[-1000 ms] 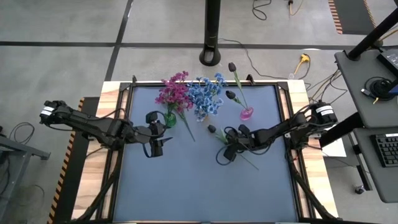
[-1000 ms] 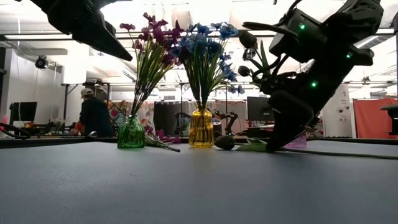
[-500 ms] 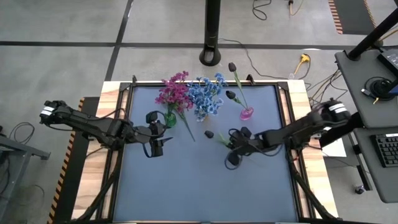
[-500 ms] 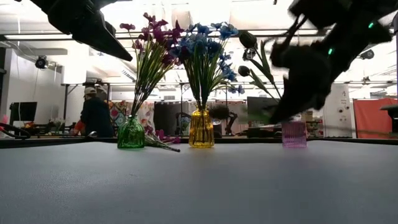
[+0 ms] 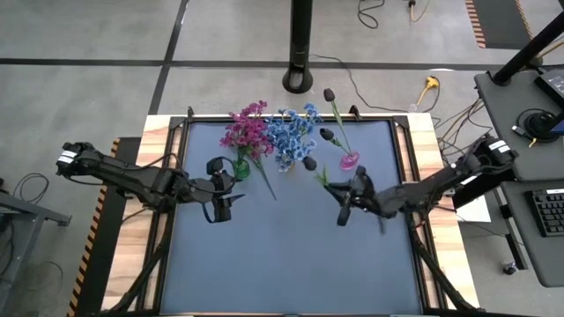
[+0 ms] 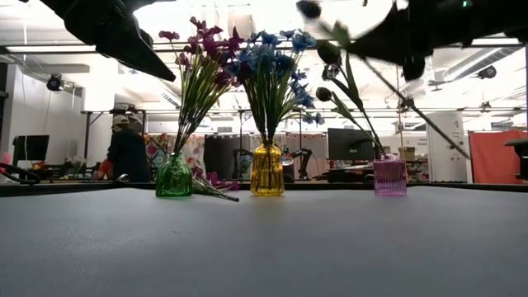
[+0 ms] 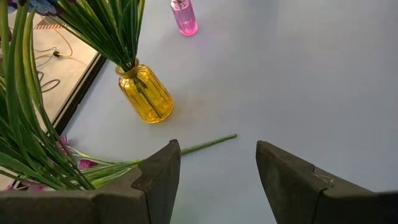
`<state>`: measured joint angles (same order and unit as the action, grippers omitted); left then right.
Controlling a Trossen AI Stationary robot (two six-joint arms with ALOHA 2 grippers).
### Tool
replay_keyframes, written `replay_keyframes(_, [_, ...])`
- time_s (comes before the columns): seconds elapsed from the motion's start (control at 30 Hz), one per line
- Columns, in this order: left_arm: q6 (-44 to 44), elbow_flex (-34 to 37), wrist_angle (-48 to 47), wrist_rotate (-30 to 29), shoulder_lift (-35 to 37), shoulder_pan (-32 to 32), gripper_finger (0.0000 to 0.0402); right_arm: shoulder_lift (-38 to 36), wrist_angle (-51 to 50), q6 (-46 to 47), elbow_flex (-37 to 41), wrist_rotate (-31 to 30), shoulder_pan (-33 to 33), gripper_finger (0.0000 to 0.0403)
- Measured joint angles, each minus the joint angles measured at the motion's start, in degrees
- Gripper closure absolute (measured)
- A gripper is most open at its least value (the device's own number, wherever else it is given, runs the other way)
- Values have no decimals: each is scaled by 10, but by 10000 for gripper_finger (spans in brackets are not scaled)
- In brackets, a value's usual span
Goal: Sort flowers into vase by color
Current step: Put the black flower into the purple flower vase
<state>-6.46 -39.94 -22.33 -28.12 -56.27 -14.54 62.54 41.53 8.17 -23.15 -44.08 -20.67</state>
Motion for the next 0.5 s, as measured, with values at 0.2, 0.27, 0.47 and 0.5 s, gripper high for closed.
replay_keyframes(0.2, [9, 0, 3, 0, 0, 0, 208, -14, 328, -204, 63, 0, 3, 381])
replay_keyframes(0.27, [10, 0, 4, 0, 0, 0, 208, -13, 439, -267, 79, 0, 7, 381])
replay_keyframes(0.47, [13, 0, 8, -1, 0, 0, 208, -40, 486, -322, 73, -26, 80, 381])
replay_keyframes(0.5, [15, 0, 9, -4, 0, 0, 208, -45, 486, -323, 70, -27, 93, 381])
